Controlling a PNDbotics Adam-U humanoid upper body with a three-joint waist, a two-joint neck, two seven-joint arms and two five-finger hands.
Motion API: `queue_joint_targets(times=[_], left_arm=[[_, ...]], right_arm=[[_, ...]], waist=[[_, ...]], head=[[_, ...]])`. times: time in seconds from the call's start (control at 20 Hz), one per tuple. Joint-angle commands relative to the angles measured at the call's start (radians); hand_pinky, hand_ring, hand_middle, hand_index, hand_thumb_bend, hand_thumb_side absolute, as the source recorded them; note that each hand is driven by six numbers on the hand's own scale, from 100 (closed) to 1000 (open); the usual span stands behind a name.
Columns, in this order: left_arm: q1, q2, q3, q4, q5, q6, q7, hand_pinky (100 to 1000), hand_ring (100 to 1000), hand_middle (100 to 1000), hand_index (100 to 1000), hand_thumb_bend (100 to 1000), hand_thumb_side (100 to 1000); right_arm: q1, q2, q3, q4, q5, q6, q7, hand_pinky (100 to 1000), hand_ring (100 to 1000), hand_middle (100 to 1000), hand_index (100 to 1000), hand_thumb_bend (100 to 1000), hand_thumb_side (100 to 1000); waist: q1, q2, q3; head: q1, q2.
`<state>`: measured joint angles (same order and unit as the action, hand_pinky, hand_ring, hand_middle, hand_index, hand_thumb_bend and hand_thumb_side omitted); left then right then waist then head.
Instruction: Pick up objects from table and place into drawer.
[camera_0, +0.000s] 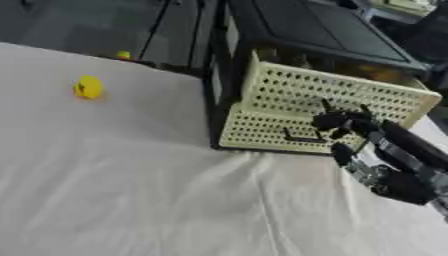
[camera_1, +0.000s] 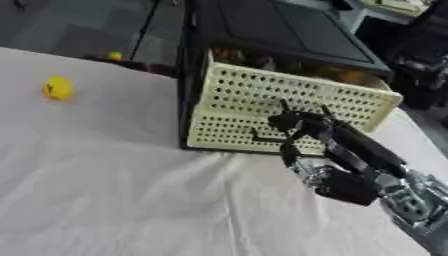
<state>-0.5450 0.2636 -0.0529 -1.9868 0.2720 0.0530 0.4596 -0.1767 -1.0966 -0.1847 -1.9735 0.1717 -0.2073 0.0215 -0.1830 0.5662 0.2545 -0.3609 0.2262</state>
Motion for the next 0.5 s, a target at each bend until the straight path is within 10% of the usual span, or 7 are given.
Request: queue_joint_targets(times=[0.05, 0.2, 0.5], left_arm=[[-0.006, 0.004, 0.0, -0.013, -0.004, -0.001, -0.003, 637, 550, 788, 831, 125, 803], [0.001, 0.007, 0.003, -0.013, -0.006, -0.001, -0.001, 637, 550, 788, 829, 124, 804], [0.009, 0.011, 0.001, -0.013, -0.003, 0.0, -0.005, 637, 551, 787, 829, 126, 803]], right_arm=[[0.005, -0.023, -0.014, -0.023, -0.01, -0.01, 0.002, 620, 781, 793, 893, 100, 1000], [0.017, -0.028, -0.021, -0.026, -0.001, -0.005, 0.013, 528, 641, 672, 814, 100, 1000], [0.019, -0.056, -0.056, -0.026, -0.003, 0.01, -0.031, 529, 635, 658, 808, 100, 1000]], waist=[[0.011, -0.027, -0.006], [0.016, -0.032, -0.017], [0.022, -0.047, -0.038]], head=[[0.0, -0.006], [0.008, 0.002], [0.009, 0.007]])
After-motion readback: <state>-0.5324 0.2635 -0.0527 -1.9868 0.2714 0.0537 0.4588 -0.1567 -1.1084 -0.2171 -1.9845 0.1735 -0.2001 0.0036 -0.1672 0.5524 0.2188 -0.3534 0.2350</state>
